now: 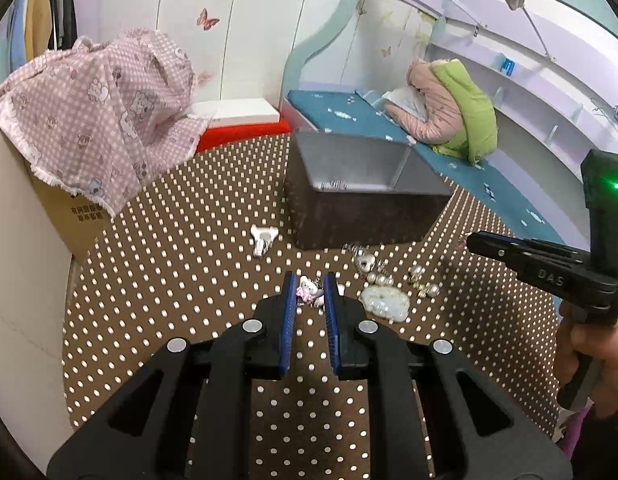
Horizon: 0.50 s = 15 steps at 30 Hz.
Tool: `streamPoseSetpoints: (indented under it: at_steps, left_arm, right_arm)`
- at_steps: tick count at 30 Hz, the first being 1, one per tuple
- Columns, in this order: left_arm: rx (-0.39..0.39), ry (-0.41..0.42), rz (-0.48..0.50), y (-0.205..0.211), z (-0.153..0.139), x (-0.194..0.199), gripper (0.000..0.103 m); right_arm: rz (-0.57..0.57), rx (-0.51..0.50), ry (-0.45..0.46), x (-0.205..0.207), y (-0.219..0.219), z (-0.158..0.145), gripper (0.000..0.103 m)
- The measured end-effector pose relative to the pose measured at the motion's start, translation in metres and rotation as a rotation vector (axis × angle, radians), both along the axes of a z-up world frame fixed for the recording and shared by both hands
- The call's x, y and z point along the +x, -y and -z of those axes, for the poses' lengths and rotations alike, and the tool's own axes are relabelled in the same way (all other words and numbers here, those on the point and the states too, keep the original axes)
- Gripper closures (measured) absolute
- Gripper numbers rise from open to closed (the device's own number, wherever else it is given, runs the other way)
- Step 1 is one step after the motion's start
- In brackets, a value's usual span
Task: Organize jewelry
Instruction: 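Move both held pink items over the tin and open both grippers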
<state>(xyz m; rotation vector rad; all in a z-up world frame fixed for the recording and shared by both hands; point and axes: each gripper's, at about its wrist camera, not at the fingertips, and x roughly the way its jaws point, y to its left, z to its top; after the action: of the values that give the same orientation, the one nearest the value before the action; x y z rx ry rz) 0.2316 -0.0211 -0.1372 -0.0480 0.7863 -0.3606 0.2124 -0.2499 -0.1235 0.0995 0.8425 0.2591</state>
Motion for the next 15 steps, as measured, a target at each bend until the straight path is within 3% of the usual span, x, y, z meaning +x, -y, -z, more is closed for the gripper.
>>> streamPoseSetpoints:
  at_steps: [10, 15]
  left_arm:
    - [0.004, 0.156, 0.014, 0.002, -0.073, 0.015, 0.089]
    - [-0.007, 0.211, 0.034, 0.012, -0.109, 0.037, 0.089]
  right_arm:
    - [-0.081, 0.008, 0.191, 0.004, -0.019, -0.086, 0.088]
    - [-0.100, -0.005, 0.230, 0.024, -0.028, -0.108, 0.088]
